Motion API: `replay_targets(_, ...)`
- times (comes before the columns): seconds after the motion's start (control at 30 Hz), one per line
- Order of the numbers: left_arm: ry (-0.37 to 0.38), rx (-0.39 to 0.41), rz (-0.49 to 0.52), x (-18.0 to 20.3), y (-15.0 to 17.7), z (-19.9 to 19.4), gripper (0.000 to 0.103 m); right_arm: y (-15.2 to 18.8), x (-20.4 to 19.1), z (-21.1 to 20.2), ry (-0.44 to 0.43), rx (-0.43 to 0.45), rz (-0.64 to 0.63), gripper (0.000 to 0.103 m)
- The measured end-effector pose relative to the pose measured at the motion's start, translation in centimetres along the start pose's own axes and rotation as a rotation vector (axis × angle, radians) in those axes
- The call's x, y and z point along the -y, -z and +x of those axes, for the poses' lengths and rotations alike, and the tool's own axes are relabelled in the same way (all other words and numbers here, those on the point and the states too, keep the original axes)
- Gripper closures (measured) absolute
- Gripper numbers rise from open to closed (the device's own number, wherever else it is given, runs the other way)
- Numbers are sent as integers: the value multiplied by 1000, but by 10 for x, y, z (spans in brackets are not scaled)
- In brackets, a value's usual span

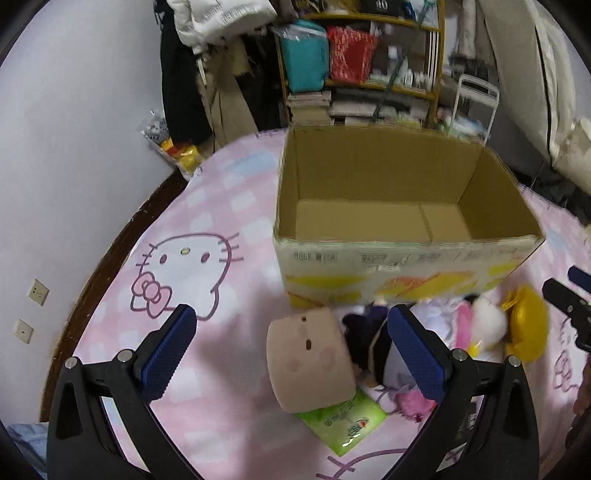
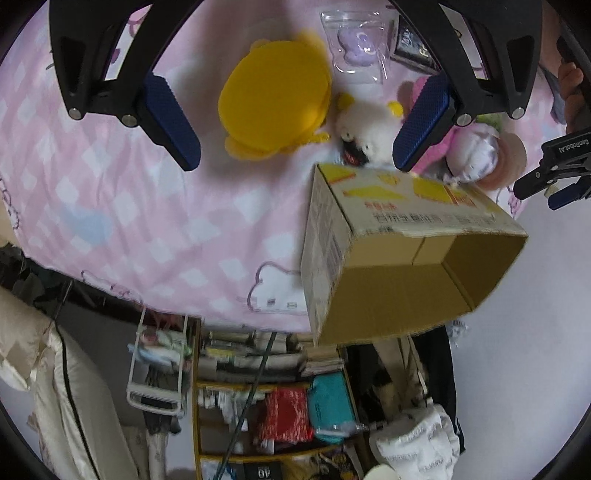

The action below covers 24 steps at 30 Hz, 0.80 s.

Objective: Organize soft objects
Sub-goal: 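Lower right tool onto yellow plush pouch while left tool reaches pink-white cylinder plush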

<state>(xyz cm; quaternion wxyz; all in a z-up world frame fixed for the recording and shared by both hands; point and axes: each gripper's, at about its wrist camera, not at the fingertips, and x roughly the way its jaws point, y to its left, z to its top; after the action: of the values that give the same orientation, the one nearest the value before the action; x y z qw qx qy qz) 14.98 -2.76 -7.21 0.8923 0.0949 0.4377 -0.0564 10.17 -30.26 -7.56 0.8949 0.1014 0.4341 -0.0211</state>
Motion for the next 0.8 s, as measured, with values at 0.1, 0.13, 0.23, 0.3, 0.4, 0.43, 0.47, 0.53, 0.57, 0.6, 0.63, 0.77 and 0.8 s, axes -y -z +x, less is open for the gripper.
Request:
replay_targets(0.1, -1, -55, 13, 4, 3, 12, 1, 5, 4, 15, 15, -68, 11, 1)
replay_targets(0.13, 2, -71, 11, 3, 4, 15, 1, 7, 6, 19, 12, -89, 18, 1)
replay_targets(0.23, 5, -111, 12, 4, 9, 23, 1, 12, 10, 29, 9, -142, 30, 1)
replay_targets(0.3, 2, -139, 11, 4, 12, 29, 1, 17, 10, 34, 18, -173, 30, 4)
replay_targets(0.4, -10, -158, 12, 2, 13, 35, 1, 22, 10, 40, 24, -207, 26, 5)
replay_targets(0.43, -12, -168, 13, 3, 15, 37, 1, 23, 10, 41, 30, -209, 22, 5)
replay_targets(0.47, -23, -175, 17, 3, 15, 38, 1, 24, 11, 42, 33, -215, 21, 5)
replay_targets(0.53, -41, -176, 24, 4, 15, 39, 1, 26, 12, 43, 39, -220, 26, 8)
replay_targets(0.57, -50, -172, 27, 5, 16, 38, 1, 27, 13, 44, 45, -222, 30, 11)
replay_targets(0.6, -54, -173, 29, 5, 16, 38, 1, 27, 15, 44, 43, -223, 34, 11)
replay_targets(0.63, -62, -177, 30, 5, 17, 40, 1, 27, 16, 44, 42, -226, 40, 12)
replay_targets(0.77, -69, -194, 15, 2, 19, 44, 1, 28, 21, 46, 49, -237, 56, 18)
replay_targets(0.8, -72, -197, 10, 0, 19, 45, 1, 28, 22, 47, 48, -241, 58, 20)
